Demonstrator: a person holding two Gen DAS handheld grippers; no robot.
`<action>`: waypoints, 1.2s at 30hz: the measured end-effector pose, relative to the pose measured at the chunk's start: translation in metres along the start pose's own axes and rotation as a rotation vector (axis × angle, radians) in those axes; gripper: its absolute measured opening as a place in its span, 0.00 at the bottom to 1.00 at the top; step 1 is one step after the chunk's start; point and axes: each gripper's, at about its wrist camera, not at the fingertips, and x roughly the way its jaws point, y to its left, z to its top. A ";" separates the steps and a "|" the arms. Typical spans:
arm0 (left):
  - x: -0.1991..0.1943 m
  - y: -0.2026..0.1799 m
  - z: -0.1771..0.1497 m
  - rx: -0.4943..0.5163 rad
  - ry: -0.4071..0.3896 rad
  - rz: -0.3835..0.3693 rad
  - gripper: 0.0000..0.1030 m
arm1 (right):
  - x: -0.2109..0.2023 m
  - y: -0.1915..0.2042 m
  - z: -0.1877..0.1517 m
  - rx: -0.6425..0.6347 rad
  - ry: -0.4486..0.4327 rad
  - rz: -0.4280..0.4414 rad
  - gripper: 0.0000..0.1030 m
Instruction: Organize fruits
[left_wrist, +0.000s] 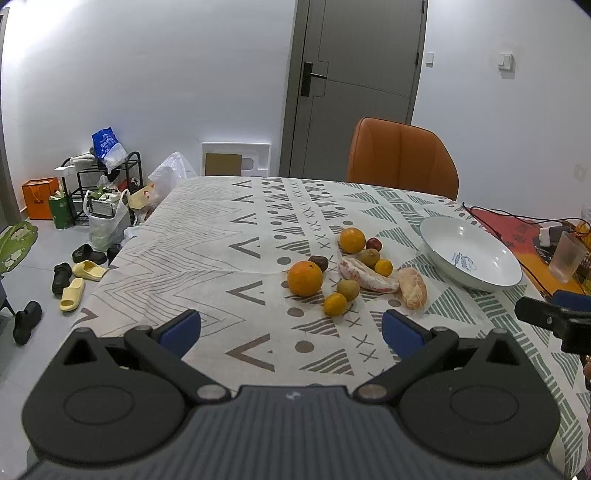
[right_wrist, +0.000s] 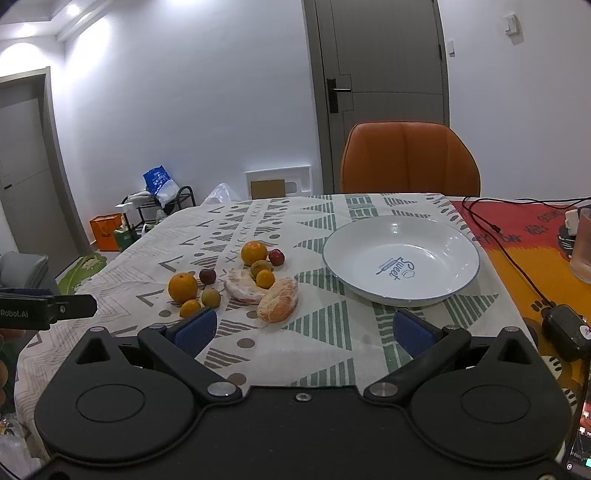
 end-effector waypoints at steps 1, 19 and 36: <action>-0.001 0.000 0.000 0.001 0.000 0.000 1.00 | 0.000 0.000 0.000 -0.001 0.000 0.000 1.00; -0.003 0.001 0.000 -0.002 -0.003 0.001 1.00 | 0.000 0.000 0.000 -0.004 0.002 -0.004 1.00; -0.002 0.000 0.001 0.002 0.000 0.006 1.00 | -0.001 0.000 0.000 -0.015 -0.002 -0.004 1.00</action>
